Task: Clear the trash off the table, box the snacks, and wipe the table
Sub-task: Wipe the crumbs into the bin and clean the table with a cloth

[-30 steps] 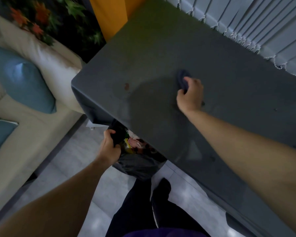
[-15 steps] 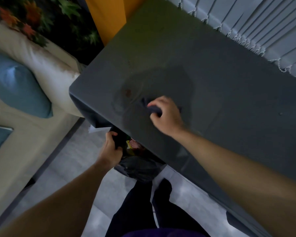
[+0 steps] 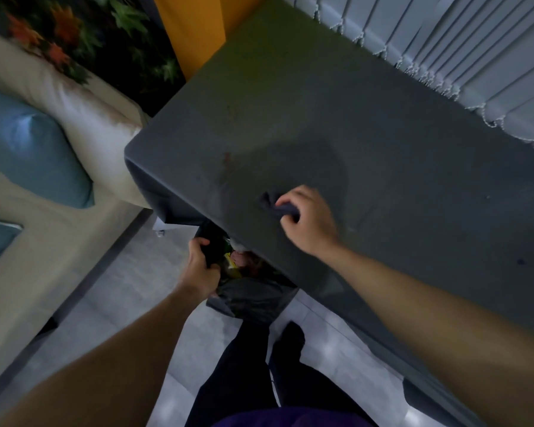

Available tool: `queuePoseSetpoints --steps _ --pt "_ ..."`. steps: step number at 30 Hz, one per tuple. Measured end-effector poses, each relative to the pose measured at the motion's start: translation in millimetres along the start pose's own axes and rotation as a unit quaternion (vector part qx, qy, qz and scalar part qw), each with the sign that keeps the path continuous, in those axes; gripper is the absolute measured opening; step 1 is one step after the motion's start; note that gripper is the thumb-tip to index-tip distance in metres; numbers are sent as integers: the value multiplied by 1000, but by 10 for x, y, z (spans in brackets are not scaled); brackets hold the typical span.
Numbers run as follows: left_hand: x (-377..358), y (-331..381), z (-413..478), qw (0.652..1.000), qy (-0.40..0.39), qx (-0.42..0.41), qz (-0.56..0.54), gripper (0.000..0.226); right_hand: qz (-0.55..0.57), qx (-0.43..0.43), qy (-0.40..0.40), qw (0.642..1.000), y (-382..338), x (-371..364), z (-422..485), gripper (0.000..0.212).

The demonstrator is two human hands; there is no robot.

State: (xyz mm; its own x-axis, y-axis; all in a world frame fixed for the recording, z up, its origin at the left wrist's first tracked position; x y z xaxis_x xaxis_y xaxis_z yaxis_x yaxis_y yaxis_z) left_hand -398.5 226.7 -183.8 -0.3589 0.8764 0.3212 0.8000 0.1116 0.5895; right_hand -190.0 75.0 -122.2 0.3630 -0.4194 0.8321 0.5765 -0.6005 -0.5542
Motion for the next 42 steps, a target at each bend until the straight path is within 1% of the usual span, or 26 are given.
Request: queuePoseSetpoints --steps 2,3,4,5,7,8,9,11,13,15,17,19,20,22,25,28,29,31,33,35,38,40,42 --pt "-3 -27 -72 1000 8 -7 0 60 32 57 -73 995 -174 -94 -158 17" --pt "-9 -45 -114 1000 12 -11 1 60 40 67 -79 994 -197 -76 -195 16" --pt "-12 -74 -159 1000 17 -12 -1 60 44 58 -56 996 -160 -22 -194 16" --pt "-13 -113 -208 1000 24 -14 -3 59 45 32 -10 998 -84 68 -175 18" --pt "-8 -216 -315 999 37 -11 -7 58 17 -47 98 994 164 284 -137 24" --pt "-2 -281 -376 999 43 -8 -6 58 -11 -84 129 988 291 375 -133 28" --pt "4 -347 -437 999 48 -6 -8 57 -45 -111 130 984 395 443 -133 33" --pt "19 -479 -556 998 59 -5 -14 56 -123 -143 63 980 538 472 -154 40" --pt "39 -610 -669 997 71 -7 -24 54 -193 -133 9 972 592 458 -208 45" --pt "57 -739 -785 996 81 -7 -39 54 -229 -109 10 967 542 462 -272 48" --pt "79 -848 -910 994 94 -3 -59 53 -218 -71 45 972 379 489 -317 45" --pt "100 -927 -1036 990 109 -1 -85 53 -158 6 66 985 130 472 -367 38" --pt "117 -968 -1110 988 116 2 -100 53 -112 50 50 991 -34 439 -404 33" --pt "135 -1010 -1197 985 123 8 -118 54 -40 110 -23 993 -307 320 -472 20" --pt "245 -1072 -1376 980 145 12 -135 53 -36 163 -157 973 -717 71 -644 9" --pt "410 -1110 -1497 973 167 8 -159 53 -67 176 -298 936 -993 -162 -812 6" --pt "477 -1120 -1532 970 173 4 -169 52 -88 175 -342 919 -1051 -228 -863 7" --pt "622 -1139 -1596 965 182 -1 -191 51 -131 179 -410 885 -1160 -318 -947 18" --pt "786 -1148 -1643 959 191 -4 -208 51 -155 186 -443 863 -1289 -360 -971 31" --pt "965 -1140 -1670 956 198 -10 -219 50 -163 184 -455 856 -1437 -383 -923 35" --pt "1221 -1114 -1701 954 205 -22 -217 48 -178 188 -454 853 -1663 -423 -792 21" --pt "1372 -1102 -1723 953 206 -25 -220 48 -191 193 -454 848 -1820 -465 -703 19" --pt "1539 -1117 -1740 954 206 -21 -217 48 -207 219 -447 842 -2032 -549 -620 17"
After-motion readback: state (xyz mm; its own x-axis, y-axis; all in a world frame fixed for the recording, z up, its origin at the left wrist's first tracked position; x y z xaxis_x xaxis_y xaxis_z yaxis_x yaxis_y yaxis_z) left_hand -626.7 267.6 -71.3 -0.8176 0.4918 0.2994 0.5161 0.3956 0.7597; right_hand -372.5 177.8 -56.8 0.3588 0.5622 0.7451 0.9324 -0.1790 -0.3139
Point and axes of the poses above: each hand's wrist, its own z-axis towards the middle knuckle, its own x-axis out of the back of the hand, y = z × x, the point moved 6 cm from there along z, towards the middle knuckle, and after that the axes turned 8 degrees about -z, right-handed, at the moved point
